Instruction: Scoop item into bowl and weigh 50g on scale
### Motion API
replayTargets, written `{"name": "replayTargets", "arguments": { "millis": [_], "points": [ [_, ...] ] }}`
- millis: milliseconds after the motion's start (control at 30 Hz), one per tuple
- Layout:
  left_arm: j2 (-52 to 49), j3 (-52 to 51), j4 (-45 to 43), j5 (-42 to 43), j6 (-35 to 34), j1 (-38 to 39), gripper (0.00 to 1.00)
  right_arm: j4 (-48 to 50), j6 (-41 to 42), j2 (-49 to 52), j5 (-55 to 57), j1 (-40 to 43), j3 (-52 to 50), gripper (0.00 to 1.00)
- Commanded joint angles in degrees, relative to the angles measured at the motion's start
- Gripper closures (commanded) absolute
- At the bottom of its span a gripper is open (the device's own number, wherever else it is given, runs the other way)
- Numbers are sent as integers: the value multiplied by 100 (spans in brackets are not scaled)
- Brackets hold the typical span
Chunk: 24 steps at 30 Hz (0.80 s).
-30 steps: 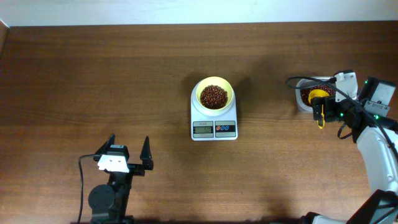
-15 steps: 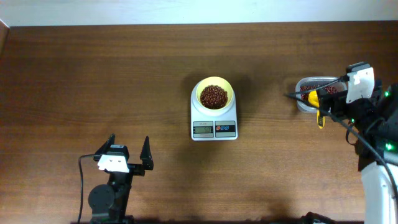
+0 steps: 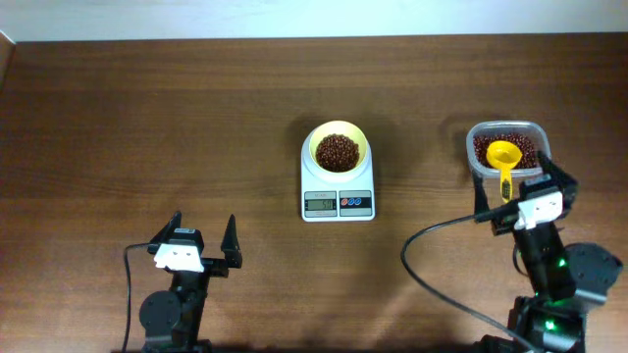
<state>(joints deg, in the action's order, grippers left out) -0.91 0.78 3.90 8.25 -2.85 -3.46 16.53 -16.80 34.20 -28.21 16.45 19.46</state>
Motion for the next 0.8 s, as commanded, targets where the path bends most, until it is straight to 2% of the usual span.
{"name": "replayTargets", "arguments": {
  "millis": [0,67,133,233,333,567,667,767],
  "points": [
    [22,-20,24,-63,-15,-35,1,20,258,-542,313,-155,-380,1],
    [22,-20,24,-63,-15,-35,1,24,345,-861,608,-306,-643,1],
    [22,-20,24,-63,-15,-35,1,31,817,-1283,1139,-479,-1040,1],
    [22,-20,24,-63,-15,-35,1,308,881,-2153,1456,-680,-1917,1],
    [22,-20,22,-63,-15,-35,1,-619,896,-2841,1692,-745,-1915,1],
    [22,-20,24,-63,-15,-35,1,-1513,1255,-3036,2031,-859,-1915,1],
    [22,-20,22,-63,-15,-35,1,-1690,1884,-3053,2629,-1099,-1915,1],
    [22,-20,22,-63,-15,-35,1,-1923,1880,-3285,2684,-1259,-1915,1]
  ]
}}
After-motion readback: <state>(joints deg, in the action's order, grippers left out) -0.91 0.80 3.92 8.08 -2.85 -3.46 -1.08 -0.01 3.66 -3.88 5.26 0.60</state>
